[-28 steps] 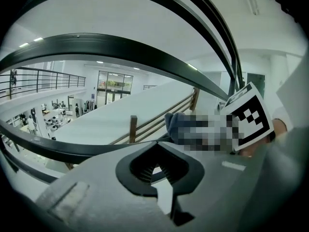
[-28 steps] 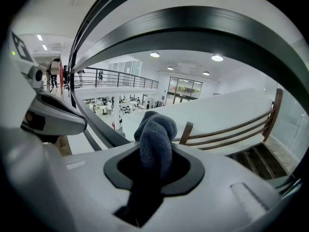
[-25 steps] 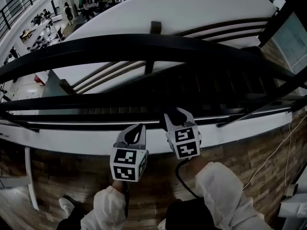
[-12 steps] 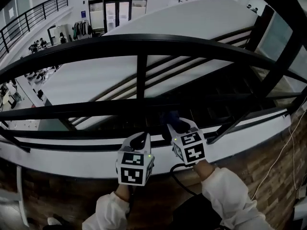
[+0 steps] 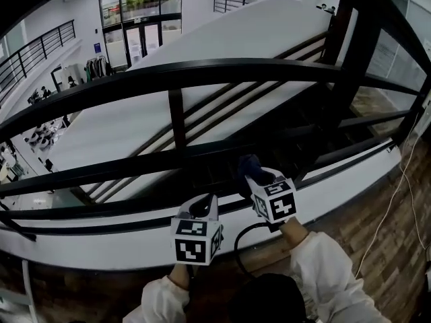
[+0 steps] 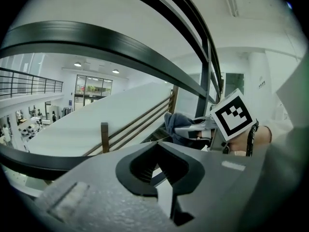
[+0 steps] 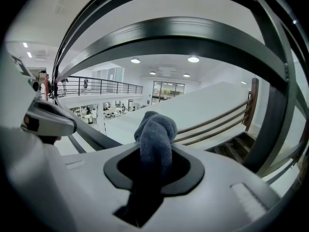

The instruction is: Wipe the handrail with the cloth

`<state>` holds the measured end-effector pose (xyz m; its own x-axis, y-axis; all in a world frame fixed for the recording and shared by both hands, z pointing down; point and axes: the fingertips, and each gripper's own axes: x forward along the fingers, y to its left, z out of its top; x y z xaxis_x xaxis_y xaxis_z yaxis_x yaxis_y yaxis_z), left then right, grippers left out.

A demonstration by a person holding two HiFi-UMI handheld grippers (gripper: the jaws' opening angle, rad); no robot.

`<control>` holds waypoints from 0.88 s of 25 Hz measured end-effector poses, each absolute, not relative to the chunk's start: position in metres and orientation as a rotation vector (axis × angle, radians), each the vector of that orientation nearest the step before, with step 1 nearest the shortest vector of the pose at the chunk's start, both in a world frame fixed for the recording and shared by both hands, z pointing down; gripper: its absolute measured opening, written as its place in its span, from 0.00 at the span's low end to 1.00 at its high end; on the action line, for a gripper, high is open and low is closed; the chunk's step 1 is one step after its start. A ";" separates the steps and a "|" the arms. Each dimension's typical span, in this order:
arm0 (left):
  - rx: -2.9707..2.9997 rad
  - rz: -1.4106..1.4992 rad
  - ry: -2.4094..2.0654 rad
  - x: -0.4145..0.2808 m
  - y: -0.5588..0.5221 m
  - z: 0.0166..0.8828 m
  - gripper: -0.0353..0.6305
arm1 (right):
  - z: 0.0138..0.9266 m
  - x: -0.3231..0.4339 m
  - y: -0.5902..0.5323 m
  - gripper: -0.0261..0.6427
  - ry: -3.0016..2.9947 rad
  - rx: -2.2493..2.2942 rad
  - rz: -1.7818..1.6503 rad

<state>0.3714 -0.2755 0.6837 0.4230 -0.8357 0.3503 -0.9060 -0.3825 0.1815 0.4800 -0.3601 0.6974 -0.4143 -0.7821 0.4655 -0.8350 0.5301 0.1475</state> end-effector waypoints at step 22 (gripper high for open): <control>2.424 0.264 -1.327 0.443 -0.270 0.685 0.06 | 0.694 0.623 -0.390 0.18 -2.094 1.547 0.092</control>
<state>0.4430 -0.2702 0.6854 0.5407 -0.7731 0.3317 -0.8412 -0.4920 0.2245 0.6226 -0.3895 0.6939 -0.2034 -0.8696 0.4499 -0.9057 0.3417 0.2510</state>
